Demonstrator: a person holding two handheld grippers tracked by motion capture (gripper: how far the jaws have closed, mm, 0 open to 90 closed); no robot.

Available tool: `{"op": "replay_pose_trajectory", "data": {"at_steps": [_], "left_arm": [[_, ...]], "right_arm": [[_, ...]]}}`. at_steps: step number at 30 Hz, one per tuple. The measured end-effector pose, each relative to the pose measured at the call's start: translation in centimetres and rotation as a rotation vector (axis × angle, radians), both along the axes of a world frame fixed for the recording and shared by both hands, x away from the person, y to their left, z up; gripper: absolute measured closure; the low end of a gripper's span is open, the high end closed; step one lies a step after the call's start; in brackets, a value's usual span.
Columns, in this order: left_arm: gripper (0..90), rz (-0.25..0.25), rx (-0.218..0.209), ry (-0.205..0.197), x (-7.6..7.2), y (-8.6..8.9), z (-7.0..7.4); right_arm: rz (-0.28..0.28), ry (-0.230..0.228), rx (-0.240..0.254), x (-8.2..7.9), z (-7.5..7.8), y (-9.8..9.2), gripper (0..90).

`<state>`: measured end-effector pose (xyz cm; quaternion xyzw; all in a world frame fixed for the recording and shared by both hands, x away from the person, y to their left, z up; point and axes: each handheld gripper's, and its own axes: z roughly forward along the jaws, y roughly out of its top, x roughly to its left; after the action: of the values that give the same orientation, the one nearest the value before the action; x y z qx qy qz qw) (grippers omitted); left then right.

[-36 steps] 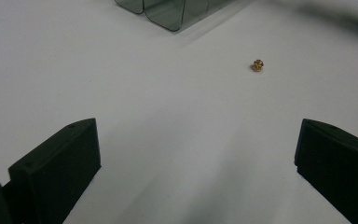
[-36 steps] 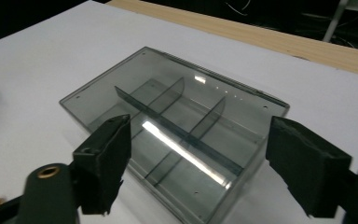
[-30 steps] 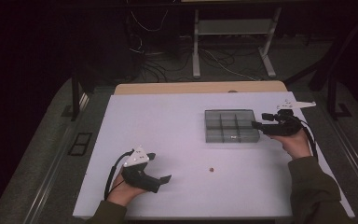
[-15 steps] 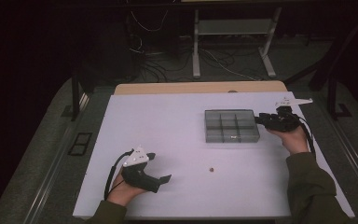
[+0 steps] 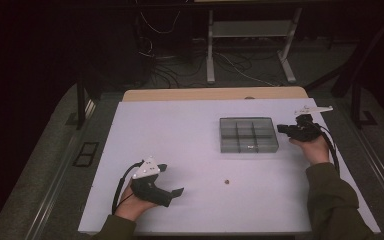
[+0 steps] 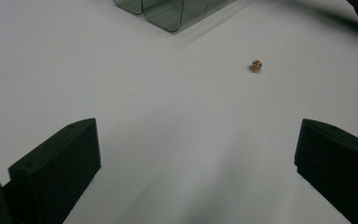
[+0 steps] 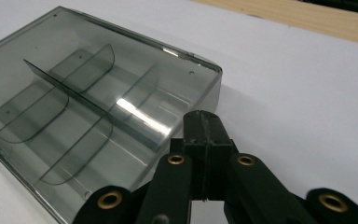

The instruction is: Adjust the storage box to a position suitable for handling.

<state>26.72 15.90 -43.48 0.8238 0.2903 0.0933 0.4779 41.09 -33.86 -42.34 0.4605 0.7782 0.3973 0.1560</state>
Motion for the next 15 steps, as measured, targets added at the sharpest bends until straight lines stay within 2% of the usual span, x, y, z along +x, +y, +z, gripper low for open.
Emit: {"op": "replay_pose_trajectory", "data": {"at_steps": [6,15], "left_arm": [[0.0,-0.002,0.003,0.001,0.0,0.0,0.0],[0.0,-0.006,0.006,-0.001,-0.1,-0.1,0.0]], "right_arm": [[0.008,0.027,-0.016,0.1,-0.6,0.2,89.2],[0.017,0.070,-0.009,0.0,-1.7,0.1,89.3]]}}
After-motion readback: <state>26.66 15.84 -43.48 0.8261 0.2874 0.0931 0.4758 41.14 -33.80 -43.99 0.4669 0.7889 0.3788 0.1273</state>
